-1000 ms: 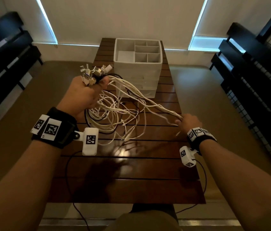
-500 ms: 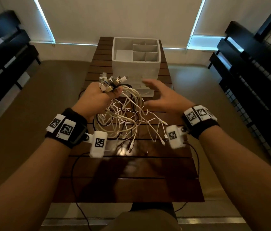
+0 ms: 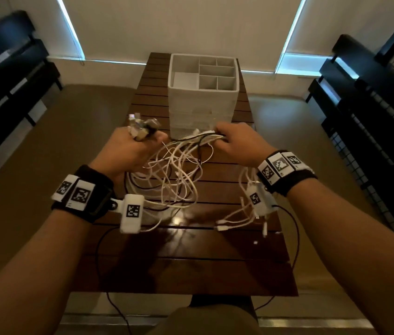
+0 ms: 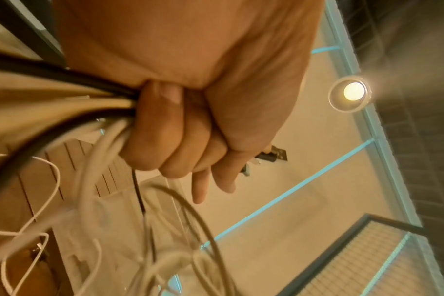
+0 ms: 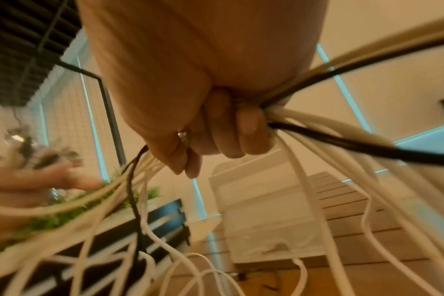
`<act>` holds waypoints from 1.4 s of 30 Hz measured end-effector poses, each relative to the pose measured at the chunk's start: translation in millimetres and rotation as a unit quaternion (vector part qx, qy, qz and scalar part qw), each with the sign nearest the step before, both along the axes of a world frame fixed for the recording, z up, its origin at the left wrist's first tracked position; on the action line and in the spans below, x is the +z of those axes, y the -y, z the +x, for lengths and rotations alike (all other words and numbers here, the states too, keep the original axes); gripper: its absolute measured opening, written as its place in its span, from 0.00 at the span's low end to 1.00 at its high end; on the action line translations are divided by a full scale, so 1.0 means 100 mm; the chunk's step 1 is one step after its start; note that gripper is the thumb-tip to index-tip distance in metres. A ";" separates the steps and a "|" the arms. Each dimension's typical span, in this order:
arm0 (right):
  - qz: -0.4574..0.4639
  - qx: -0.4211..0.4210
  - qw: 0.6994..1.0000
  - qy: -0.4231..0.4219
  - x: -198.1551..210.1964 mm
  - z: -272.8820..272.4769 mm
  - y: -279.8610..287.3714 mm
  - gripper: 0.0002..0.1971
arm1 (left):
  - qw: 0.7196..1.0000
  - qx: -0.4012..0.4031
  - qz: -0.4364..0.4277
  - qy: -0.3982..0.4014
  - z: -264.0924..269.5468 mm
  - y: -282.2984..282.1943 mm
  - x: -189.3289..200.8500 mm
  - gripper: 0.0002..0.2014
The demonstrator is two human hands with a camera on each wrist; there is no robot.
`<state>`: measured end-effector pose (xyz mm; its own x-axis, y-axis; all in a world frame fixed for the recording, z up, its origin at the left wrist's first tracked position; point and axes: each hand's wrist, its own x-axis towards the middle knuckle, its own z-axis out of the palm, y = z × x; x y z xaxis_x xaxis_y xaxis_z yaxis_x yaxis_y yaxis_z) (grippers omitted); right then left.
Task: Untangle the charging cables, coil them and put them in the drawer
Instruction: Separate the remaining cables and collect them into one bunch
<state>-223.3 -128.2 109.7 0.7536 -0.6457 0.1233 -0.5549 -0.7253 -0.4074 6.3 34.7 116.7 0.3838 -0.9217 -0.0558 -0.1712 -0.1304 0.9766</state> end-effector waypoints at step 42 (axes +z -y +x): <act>0.093 -0.136 0.976 -0.141 -1.01 -0.41 0.06 0.11 | 0.940 0.063 -0.071 -0.328 0.23 -0.17 -0.37 0.30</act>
<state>-264.7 -133.8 8.3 0.5391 -0.8177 -0.2018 -0.8251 -0.4647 -0.3215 29.6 52.0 79.5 0.4157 -0.8876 -0.1982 0.4820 0.0302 0.8756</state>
